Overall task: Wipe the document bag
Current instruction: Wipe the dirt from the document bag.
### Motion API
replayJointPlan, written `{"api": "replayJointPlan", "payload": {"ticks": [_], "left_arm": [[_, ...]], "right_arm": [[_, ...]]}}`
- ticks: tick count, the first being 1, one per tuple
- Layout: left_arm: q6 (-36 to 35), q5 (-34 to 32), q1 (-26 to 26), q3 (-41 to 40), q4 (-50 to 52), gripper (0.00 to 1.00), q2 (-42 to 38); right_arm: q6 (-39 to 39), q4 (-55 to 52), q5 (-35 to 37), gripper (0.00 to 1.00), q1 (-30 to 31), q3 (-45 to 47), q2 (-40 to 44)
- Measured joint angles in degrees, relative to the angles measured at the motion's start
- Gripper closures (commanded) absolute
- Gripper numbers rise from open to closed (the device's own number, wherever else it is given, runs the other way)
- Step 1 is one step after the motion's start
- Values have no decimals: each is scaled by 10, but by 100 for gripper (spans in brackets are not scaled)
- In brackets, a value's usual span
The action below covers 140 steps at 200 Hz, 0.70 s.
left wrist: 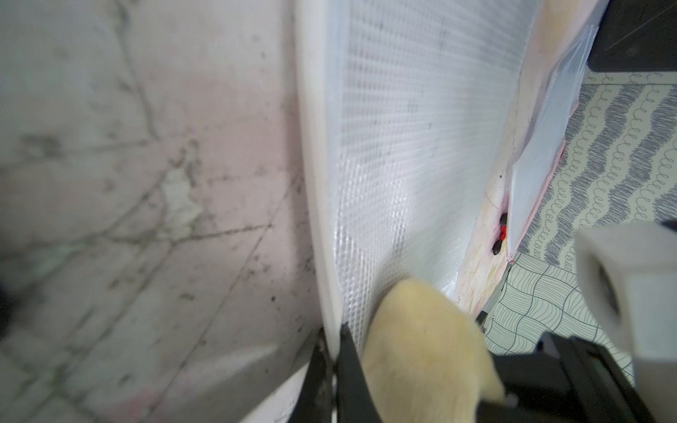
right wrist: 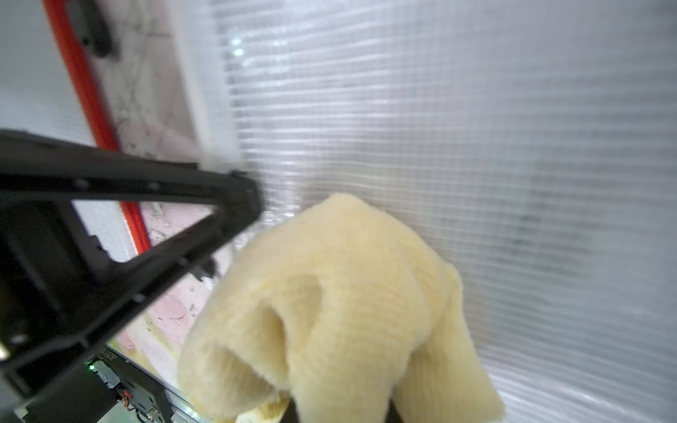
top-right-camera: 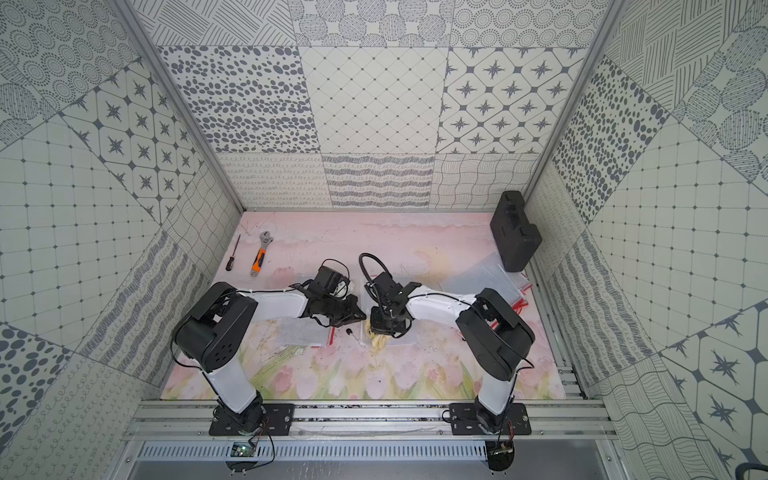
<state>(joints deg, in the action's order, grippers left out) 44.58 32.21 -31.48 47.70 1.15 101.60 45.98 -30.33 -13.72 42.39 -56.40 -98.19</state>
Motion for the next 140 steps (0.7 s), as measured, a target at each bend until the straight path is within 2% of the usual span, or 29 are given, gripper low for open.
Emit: {"api": "replayJointPlan", "payload": {"ticks": [22, 39, 65, 91, 107, 121, 140], "left_arm": [[0, -1, 0, 1, 2, 100, 0], [0, -1, 0, 1, 2, 100, 0], [0, 0, 1, 3, 1, 100, 3], [3, 2, 3, 7, -4, 100, 9], [4, 2, 3, 8, -6, 100, 10], [4, 2, 3, 8, -7, 100, 10], [4, 1, 3, 8, -7, 100, 10]], "right_arm": [[-12, -7, -2, 100, -81, 63, 60], [-17, -27, 12, 100, -98, 67, 72], [-13, -57, 37, 100, -42, 25, 47], [-4, -63, 28, 100, 57, -87, -44], [3, -46, 19, 100, 98, -134, -85], [11, -42, 12, 100, 112, -134, -90], [16, -25, 2, 100, 99, -103, -76]]}}
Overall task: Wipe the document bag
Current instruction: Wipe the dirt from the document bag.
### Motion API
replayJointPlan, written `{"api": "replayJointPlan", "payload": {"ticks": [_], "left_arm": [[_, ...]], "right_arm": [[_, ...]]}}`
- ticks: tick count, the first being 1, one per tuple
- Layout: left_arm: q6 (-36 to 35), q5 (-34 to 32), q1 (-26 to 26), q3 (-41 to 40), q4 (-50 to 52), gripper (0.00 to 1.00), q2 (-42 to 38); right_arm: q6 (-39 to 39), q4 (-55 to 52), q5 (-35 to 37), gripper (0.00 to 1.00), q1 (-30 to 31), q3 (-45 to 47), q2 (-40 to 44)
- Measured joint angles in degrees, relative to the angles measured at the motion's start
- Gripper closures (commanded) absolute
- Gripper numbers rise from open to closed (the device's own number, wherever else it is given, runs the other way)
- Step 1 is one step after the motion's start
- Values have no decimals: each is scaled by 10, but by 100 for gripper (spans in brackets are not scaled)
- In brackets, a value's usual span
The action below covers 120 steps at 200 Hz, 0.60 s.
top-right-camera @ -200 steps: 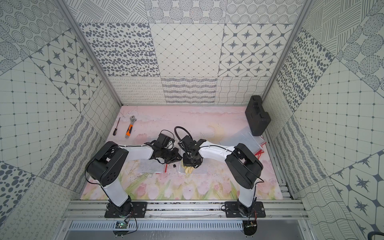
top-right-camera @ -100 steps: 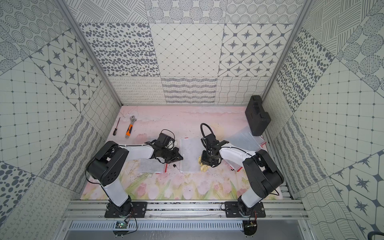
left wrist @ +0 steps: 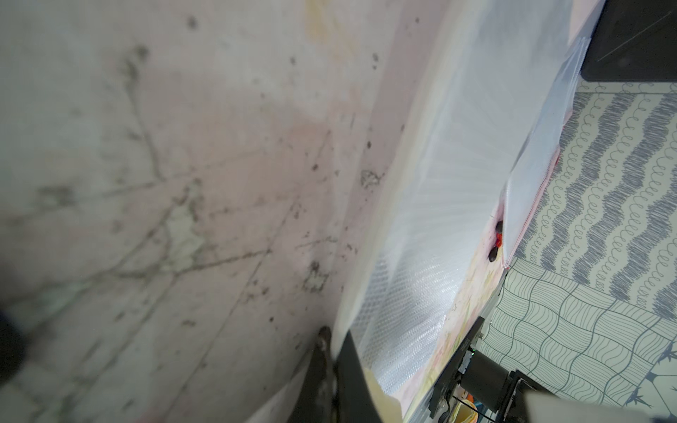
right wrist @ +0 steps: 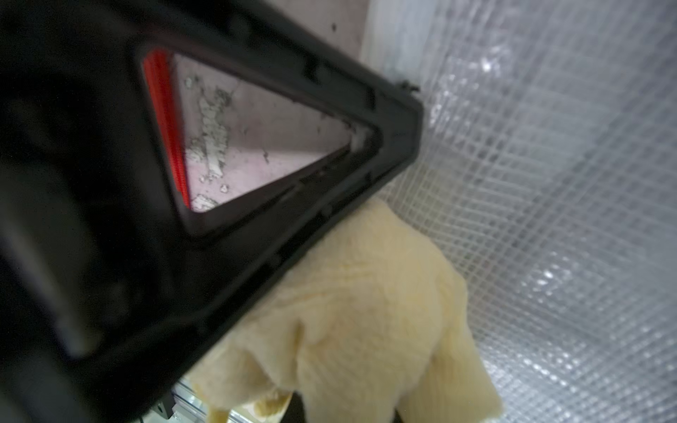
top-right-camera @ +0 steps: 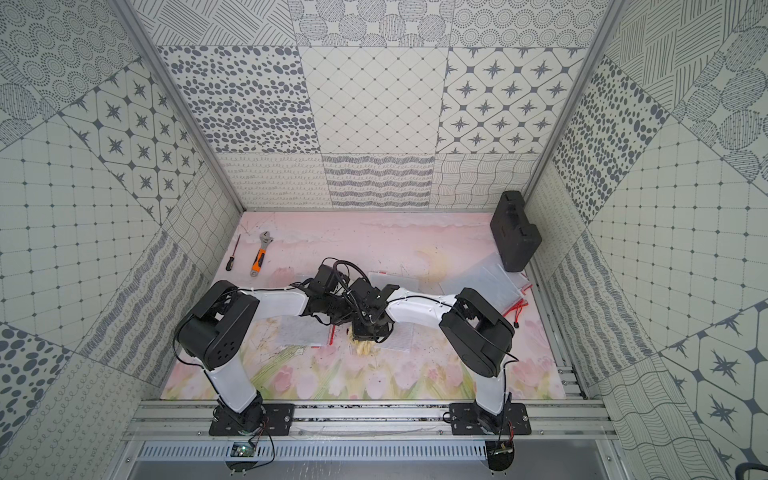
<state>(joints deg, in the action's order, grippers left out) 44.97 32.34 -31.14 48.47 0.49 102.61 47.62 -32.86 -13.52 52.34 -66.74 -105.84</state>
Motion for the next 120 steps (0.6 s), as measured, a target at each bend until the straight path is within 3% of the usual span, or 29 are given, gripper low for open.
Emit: {"api": "replayJointPlan", "payload": {"ticks": [21, 50, 71, 88, 120], "left_arm": [[0, -2, 0, 0, 1, 100, -1], [-2, -4, 1, 1, 5, 100, -3], [-3, -9, 5, 0, 11, 100, -6], [-5, -14, 10, 1, 14, 100, -7], [-6, -14, 12, 4, 17, 100, -5]], "right_arm": [[1, 29, -15, 100, -46, 83, 59], [-6, 26, -25, 100, -179, 218, 183], [-16, -16, -2, 100, -241, 256, 242], [-17, -55, 20, 100, -226, 246, 247], [0, -76, 36, 100, -96, 131, 167]]}}
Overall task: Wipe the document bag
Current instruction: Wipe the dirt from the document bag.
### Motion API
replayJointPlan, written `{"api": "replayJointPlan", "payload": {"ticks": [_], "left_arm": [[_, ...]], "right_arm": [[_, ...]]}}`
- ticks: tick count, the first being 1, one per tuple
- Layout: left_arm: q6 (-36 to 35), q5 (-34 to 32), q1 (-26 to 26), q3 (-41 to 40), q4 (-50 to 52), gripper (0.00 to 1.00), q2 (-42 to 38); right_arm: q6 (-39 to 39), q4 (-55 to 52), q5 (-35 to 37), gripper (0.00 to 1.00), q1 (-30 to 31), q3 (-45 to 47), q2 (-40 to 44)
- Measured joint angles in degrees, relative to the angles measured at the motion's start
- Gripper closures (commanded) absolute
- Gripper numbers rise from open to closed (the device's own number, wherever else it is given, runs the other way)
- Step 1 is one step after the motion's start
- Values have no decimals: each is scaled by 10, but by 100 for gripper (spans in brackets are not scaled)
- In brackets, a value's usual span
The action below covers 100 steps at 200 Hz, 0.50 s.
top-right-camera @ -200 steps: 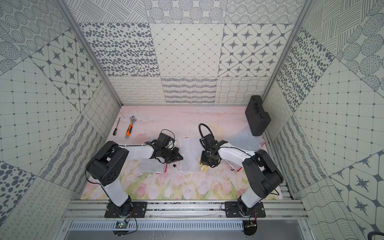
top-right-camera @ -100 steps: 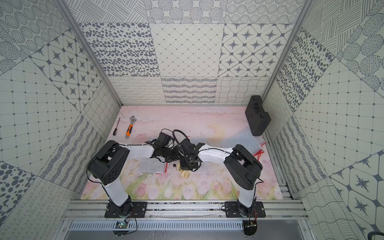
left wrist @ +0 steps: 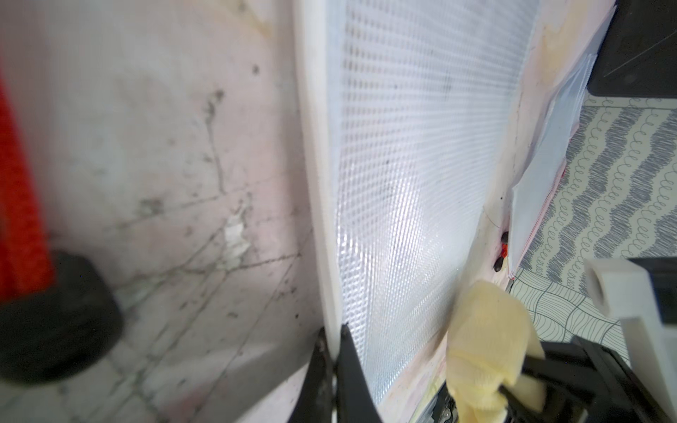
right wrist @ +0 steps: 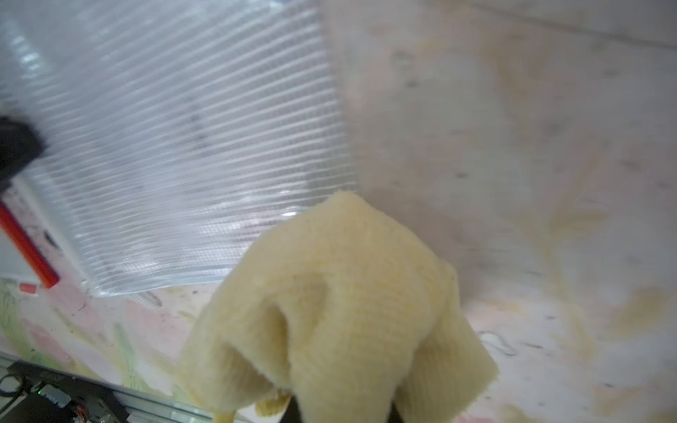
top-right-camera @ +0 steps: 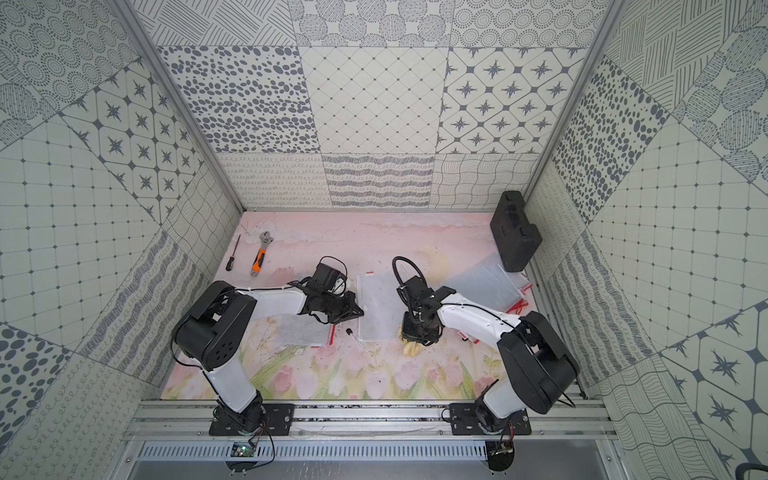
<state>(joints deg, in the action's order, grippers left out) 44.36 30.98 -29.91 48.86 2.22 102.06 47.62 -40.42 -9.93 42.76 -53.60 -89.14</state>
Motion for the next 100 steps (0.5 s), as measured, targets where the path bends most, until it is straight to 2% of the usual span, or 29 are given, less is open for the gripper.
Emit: {"api": "replayJointPlan", "payload": {"ticks": [23, 46, 74, 100], "left_arm": [[0, 0, 0, 0, 0, 100, 0], [0, 0, 0, -1, -1, 100, 0], [0, -1, 0, -1, -1, 100, -1], [-1, -5, 0, -2, 5, 100, -5]], "right_arm": [[11, 43, -16, 100, 62, -75, -67], [14, 70, -29, 100, 73, -93, -107], [12, 86, -43, 100, 40, -45, -102], [1, 89, -45, 100, -34, 45, -19]]}}
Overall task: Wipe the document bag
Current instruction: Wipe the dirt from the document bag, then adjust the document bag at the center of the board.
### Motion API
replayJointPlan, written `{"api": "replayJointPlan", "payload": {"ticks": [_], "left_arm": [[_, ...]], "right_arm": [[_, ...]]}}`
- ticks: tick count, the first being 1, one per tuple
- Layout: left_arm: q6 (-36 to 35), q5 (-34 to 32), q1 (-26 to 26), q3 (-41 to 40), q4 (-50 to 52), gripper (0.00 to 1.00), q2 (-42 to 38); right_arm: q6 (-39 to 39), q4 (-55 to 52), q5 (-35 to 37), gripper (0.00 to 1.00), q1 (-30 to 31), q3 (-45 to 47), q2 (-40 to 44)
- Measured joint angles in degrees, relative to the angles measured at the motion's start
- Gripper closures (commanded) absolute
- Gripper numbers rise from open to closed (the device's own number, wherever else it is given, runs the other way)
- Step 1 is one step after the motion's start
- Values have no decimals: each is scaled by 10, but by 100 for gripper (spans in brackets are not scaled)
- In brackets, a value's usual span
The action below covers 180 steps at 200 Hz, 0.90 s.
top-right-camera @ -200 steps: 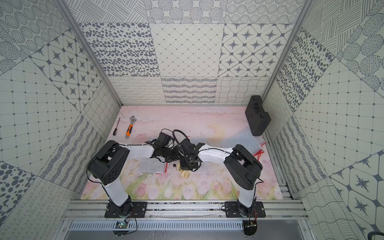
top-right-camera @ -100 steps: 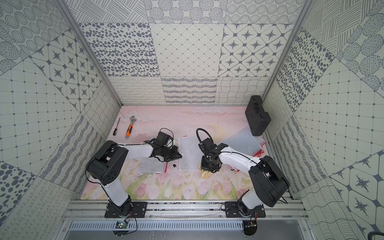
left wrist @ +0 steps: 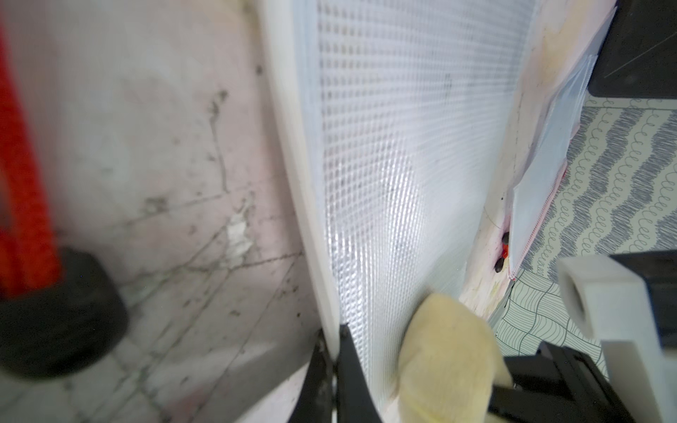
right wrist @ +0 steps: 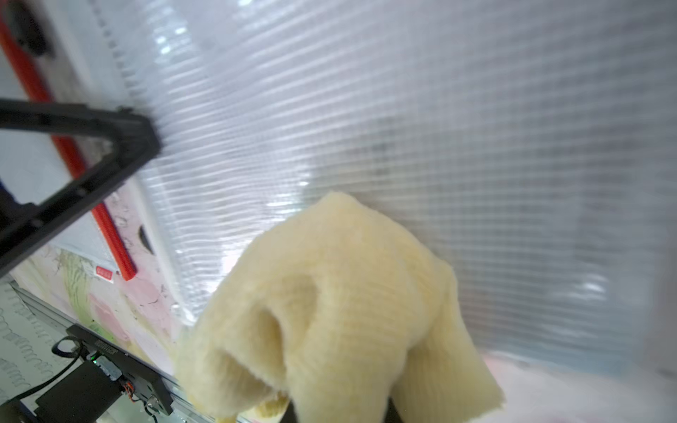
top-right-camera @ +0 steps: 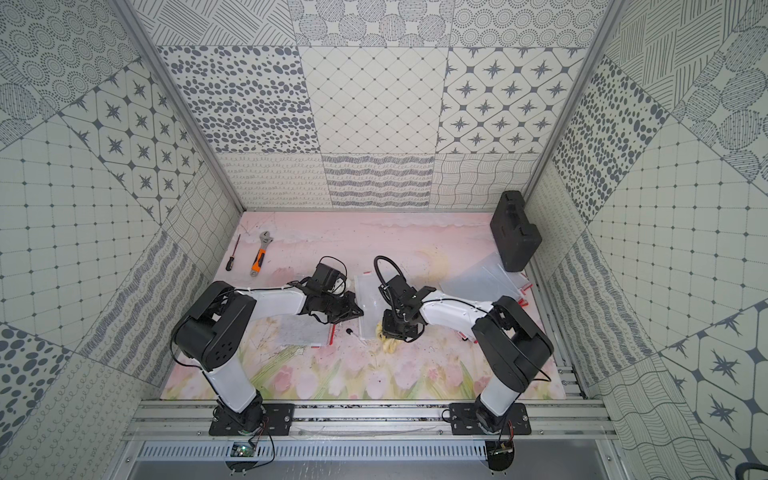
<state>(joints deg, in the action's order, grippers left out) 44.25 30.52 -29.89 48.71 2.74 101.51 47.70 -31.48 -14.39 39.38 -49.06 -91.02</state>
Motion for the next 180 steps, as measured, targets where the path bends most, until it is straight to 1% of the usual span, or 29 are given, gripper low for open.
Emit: {"api": "replayJointPlan", "payload": {"ticks": [19, 32, 49, 59, 71, 94, 110, 123, 137, 152, 166, 180], "left_arm": [[-5, -13, 3, -3, 16, 100, -12], [-13, -38, 11, -6, 44, 100, -35], [-23, -68, 23, -4, 90, 100, -81], [-33, -99, 30, 6, 134, 100, -129], [-44, -134, 33, 27, 185, 100, -178], [-59, -243, 36, 116, 316, 100, -277], [-64, -318, 37, 186, 404, 100, -320], [-65, -377, 34, 237, 471, 100, -337], [-62, -434, 25, 286, 549, 100, -330], [-54, -493, 5, 332, 630, 100, -291], [-43, -545, -28, 373, 696, 100, -226], [-39, -578, -63, 407, 735, 100, -154]], "right_arm": [[-18, -38, 12, 100, -76, 60, 77], [-29, -80, 31, 100, -121, 85, 123], [-39, -128, 48, 100, -144, 93, 166], [-44, -138, 51, 100, -146, 92, 183], [-47, -144, 49, 100, -146, 86, 186], [-50, -137, 34, 100, -146, 73, 160], [-53, -127, 24, 100, -146, 67, 132], [-57, -121, 17, 100, -146, 64, 118], [-61, -119, 12, 100, -146, 61, 115], [-62, -118, 10, 100, -146, 57, 117], [-62, -119, 10, 100, -146, 57, 124], [-62, -123, 11, 100, -146, 57, 139]]}}
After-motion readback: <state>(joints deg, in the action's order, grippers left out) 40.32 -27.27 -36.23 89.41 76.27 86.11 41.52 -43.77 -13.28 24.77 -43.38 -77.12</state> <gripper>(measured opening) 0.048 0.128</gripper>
